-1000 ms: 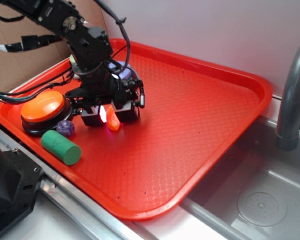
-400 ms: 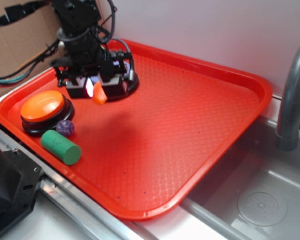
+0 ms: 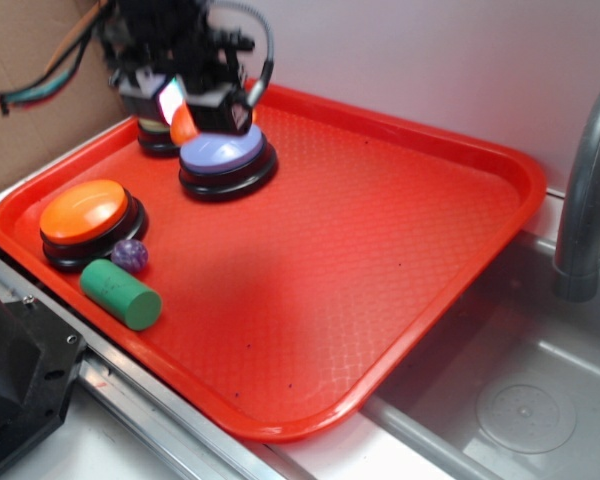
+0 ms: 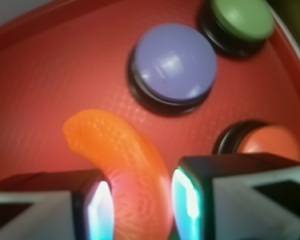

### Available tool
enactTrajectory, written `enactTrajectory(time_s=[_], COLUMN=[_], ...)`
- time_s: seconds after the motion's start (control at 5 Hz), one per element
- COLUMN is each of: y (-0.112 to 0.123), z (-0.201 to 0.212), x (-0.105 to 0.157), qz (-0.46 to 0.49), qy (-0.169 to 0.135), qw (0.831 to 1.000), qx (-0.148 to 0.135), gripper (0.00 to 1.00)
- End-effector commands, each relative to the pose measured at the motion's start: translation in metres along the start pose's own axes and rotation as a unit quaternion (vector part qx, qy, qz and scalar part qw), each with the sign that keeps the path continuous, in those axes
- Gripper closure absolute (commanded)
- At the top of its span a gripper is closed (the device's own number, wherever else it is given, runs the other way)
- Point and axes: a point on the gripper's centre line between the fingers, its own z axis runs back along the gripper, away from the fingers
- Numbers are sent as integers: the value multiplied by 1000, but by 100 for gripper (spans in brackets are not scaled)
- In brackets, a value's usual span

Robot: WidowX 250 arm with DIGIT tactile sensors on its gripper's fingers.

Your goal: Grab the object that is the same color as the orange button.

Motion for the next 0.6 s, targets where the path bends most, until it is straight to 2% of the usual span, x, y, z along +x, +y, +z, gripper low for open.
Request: enactTrajectory(time_s=[0.0, 0.2, 0.4], y=[-4, 1, 4], z=[49, 55, 48], x=[13, 17, 23], qz=[-58, -56, -46], qy=[-3, 1, 10], qw=[997, 996, 998], qx=[-46, -65, -40], gripper=[100, 100, 100])
